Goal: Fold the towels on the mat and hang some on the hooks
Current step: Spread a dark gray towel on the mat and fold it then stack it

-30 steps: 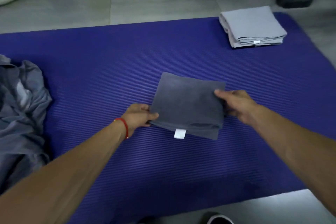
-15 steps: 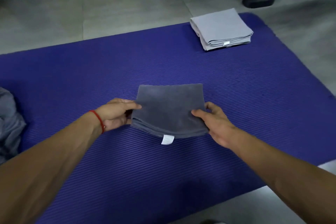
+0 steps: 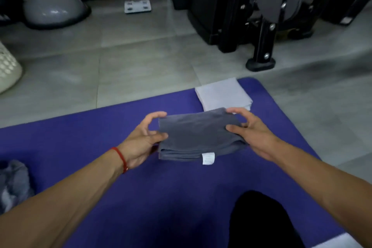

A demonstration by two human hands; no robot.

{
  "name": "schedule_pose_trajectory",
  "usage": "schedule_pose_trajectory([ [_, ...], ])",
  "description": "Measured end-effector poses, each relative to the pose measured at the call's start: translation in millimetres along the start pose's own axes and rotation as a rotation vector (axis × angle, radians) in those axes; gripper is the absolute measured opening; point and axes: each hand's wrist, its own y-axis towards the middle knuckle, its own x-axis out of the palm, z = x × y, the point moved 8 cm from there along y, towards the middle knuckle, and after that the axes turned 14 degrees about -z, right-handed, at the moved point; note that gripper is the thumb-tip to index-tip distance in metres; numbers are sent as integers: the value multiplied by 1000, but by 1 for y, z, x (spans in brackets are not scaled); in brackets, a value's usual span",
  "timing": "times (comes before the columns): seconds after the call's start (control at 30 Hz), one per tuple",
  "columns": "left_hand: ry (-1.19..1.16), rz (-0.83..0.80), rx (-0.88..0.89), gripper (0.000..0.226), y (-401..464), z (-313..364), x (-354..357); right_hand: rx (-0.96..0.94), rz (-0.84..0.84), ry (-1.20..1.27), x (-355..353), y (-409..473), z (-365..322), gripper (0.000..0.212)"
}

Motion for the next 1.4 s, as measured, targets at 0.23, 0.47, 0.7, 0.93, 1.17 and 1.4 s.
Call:
schedule_pose_trajectory([
  [0.23, 102, 132, -54, 38, 34, 42, 48, 51, 151, 28, -60, -12, -13, 30],
  [0.47, -111, 173, -127, 46, 122, 30, 66, 163, 144, -12, -139, 53, -8, 31],
  [0.7, -6, 216, 121, 62, 238, 73, 64, -40, 249, -146, -227, 145, -51, 42],
  [0.93, 25, 383, -84, 87, 321, -20, 26, 103, 186, -297, -257, 241, 46, 59],
  [1.17, 146, 382, -288, 41, 342, -79, -3, 275, 105, -613, -254, 266, 98, 46],
  [1.4, 215, 475, -284, 11, 363, -57, -11, 203, 151, -578, -259, 293, 67, 11],
])
